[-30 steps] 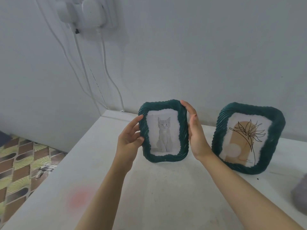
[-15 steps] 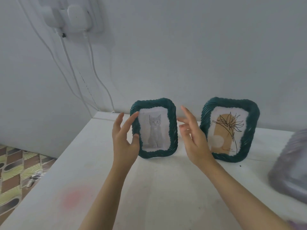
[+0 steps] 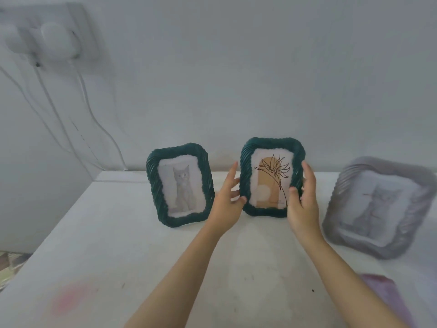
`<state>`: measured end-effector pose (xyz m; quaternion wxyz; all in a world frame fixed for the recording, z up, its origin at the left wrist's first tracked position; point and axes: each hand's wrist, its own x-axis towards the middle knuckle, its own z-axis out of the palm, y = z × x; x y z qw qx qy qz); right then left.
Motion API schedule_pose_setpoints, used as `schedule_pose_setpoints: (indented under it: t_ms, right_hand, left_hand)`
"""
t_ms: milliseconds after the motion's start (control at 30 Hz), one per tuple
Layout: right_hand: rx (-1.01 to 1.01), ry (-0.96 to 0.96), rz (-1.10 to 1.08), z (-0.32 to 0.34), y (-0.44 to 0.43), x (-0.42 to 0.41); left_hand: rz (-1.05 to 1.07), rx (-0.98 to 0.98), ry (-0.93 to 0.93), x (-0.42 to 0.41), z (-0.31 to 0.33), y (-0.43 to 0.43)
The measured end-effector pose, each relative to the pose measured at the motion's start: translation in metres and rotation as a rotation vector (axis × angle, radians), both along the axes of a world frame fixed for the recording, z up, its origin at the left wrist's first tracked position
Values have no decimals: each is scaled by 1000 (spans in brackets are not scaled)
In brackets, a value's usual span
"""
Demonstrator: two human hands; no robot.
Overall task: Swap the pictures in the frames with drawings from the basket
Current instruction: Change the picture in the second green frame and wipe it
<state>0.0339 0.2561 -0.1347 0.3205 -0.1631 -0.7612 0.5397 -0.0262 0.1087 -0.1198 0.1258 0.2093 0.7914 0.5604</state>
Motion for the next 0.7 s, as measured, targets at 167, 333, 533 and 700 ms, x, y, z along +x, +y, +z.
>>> schedule_pose_setpoints:
  t_ms: [167, 333, 533, 700]
  right_hand:
    - [-132, 4, 40, 15, 2, 22]
    - [-285, 19, 188, 29, -10, 65]
    - [-588, 140, 210, 44, -34, 106]
    - [-598, 109, 225, 49, -51, 120]
  left_hand:
    - [34, -30, -19, 7, 9, -10]
    - [-6, 111, -137, 33, 21, -43]
    - [0, 10, -89, 77, 18, -60]
    - [-5, -34, 200, 128, 25, -46]
